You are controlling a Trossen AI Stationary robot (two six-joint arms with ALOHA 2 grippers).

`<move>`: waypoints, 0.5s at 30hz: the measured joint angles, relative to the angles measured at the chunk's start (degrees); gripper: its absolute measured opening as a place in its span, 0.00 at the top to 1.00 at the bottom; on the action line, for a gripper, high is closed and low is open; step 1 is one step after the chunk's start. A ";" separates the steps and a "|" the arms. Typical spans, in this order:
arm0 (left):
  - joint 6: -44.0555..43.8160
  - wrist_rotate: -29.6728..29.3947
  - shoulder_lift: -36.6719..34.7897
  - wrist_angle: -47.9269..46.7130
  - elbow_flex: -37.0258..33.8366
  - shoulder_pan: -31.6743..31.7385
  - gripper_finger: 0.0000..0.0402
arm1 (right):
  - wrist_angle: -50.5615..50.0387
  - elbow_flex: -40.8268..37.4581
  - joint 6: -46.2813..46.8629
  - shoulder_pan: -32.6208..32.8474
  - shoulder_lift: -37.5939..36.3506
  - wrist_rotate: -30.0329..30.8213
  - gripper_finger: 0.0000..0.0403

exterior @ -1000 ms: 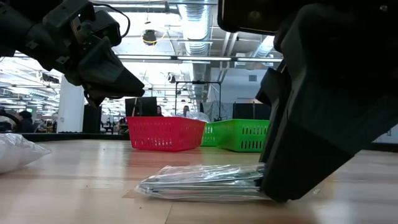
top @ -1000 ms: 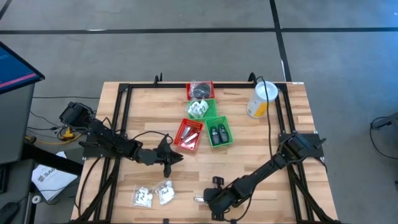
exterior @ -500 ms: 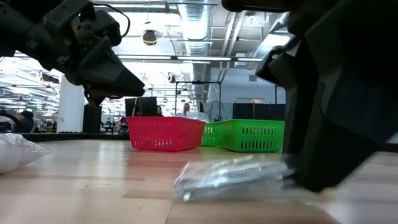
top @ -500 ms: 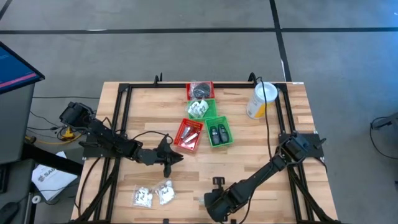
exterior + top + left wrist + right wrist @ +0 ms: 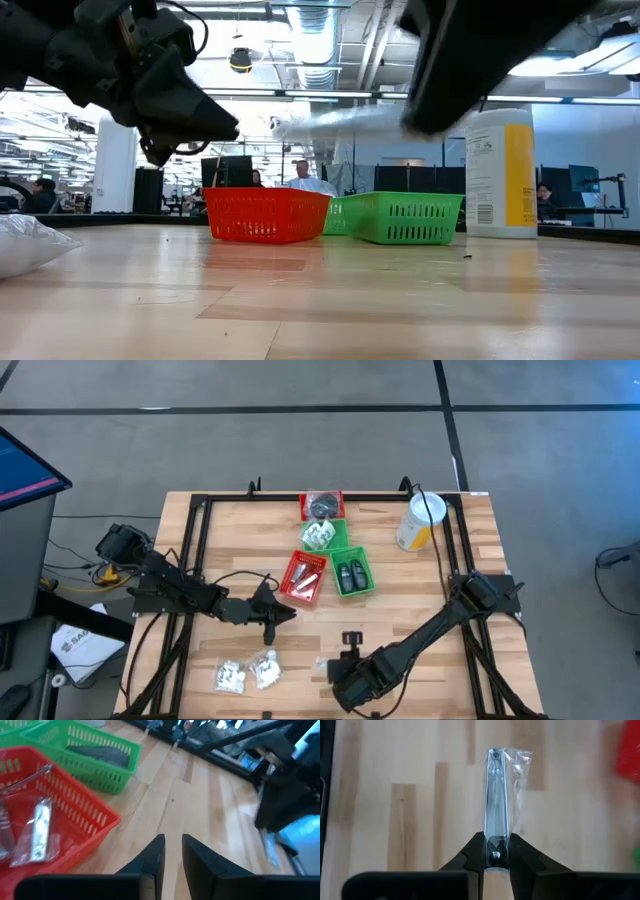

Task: Pick & Place Travel size toiletries
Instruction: Put the silver nail cutter into the bottom red bin

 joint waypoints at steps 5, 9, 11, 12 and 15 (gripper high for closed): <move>0.12 0.02 0.00 2.73 0.02 -0.19 0.86 | -1.59 0.04 -0.50 -0.92 -3.53 3.92 0.88; 1.83 0.41 0.00 5.90 0.00 -0.21 0.86 | -1.80 0.13 -1.89 -2.07 -5.77 6.31 0.88; 4.34 1.87 0.00 8.79 0.00 -0.21 0.86 | -1.68 0.13 -2.81 -2.81 -6.51 7.16 0.88; 5.89 2.81 0.00 10.67 0.00 -0.21 0.86 | -1.78 0.13 -3.19 -3.17 -6.82 7.31 0.88; 11.62 5.59 0.00 15.62 0.00 -0.23 0.86 | -1.54 0.13 -4.55 -4.41 -7.65 8.47 0.88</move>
